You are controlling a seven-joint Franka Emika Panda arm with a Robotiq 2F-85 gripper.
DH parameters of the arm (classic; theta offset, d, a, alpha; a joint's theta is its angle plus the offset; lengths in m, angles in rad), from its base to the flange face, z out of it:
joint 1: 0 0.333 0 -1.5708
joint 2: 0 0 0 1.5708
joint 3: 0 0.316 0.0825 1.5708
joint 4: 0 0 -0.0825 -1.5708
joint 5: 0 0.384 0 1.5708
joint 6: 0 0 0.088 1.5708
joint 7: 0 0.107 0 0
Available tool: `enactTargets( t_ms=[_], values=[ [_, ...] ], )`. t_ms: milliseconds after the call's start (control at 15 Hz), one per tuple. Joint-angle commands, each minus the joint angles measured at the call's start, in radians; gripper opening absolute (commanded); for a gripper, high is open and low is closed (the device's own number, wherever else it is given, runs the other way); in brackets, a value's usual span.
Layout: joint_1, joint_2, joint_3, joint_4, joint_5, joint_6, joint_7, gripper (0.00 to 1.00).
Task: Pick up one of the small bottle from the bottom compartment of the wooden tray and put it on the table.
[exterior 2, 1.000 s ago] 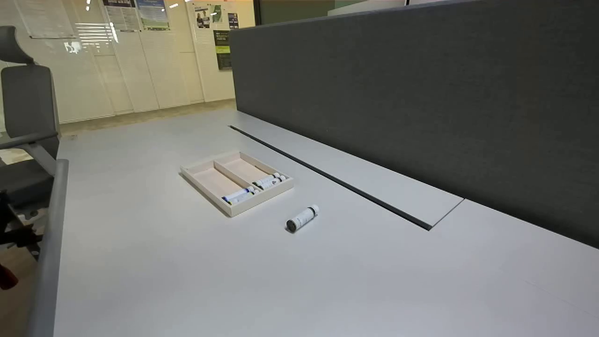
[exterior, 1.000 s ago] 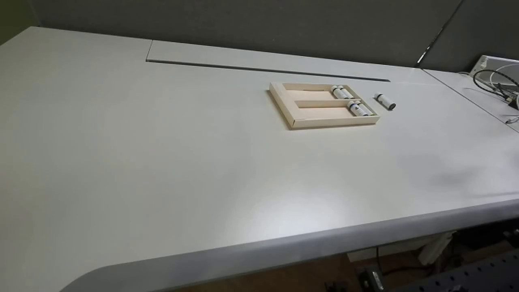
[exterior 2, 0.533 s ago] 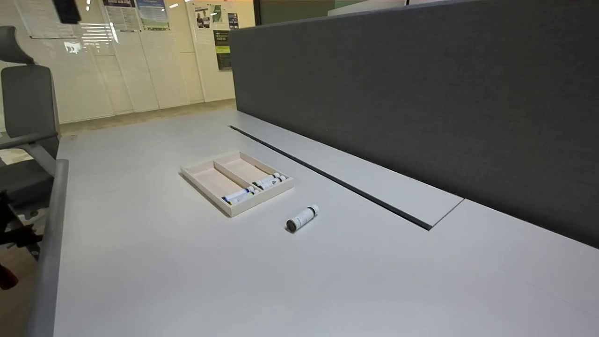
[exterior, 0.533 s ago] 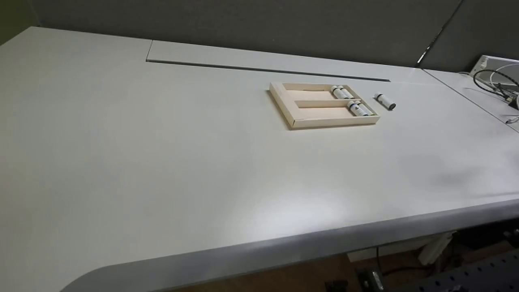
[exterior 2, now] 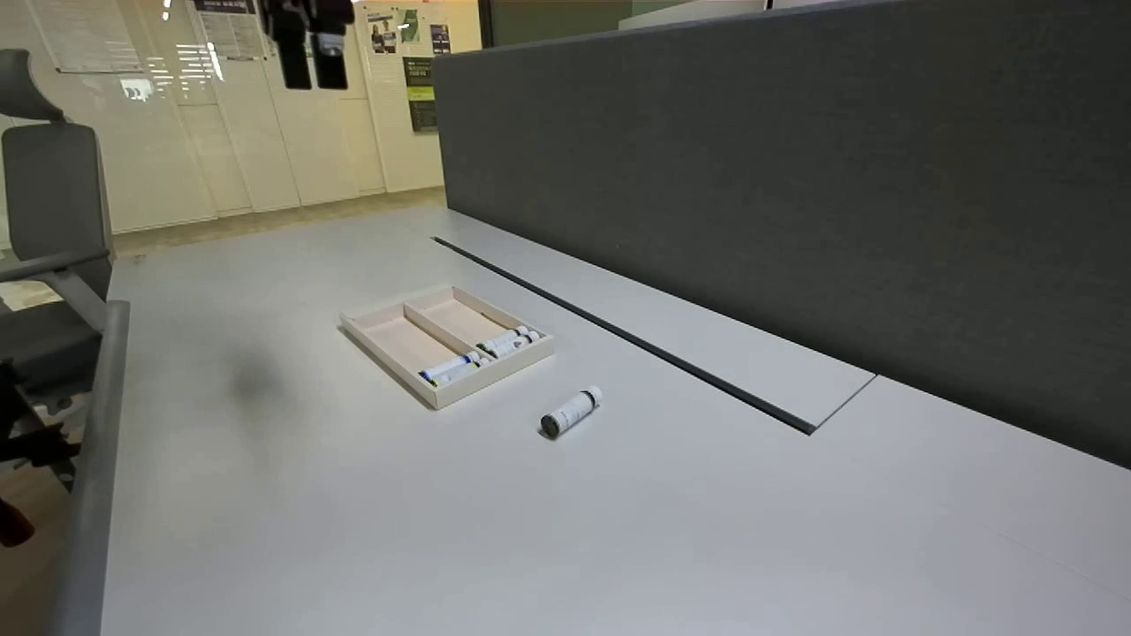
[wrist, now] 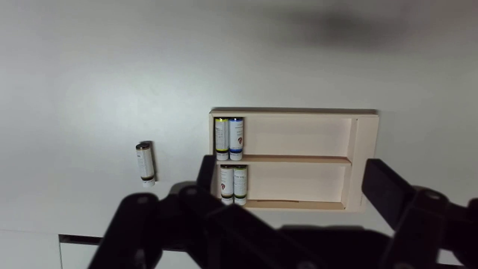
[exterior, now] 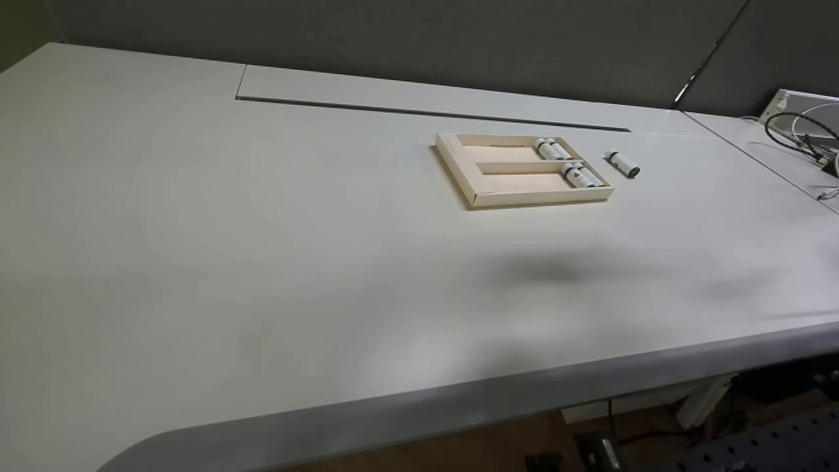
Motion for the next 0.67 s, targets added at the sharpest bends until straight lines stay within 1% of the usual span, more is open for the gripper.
enactTargets(
  t_ms=[0, 133, 600],
  values=[
    [-0.002, 0.031, -0.001, 0.032, -0.002, -0.011, 0.000, 1.00],
    [-0.003, 0.057, -0.001, 0.060, -0.003, -0.022, 0.001, 1.00],
    [-0.003, 0.056, -0.001, 0.068, -0.005, -0.030, 0.001, 1.00]
  ],
)
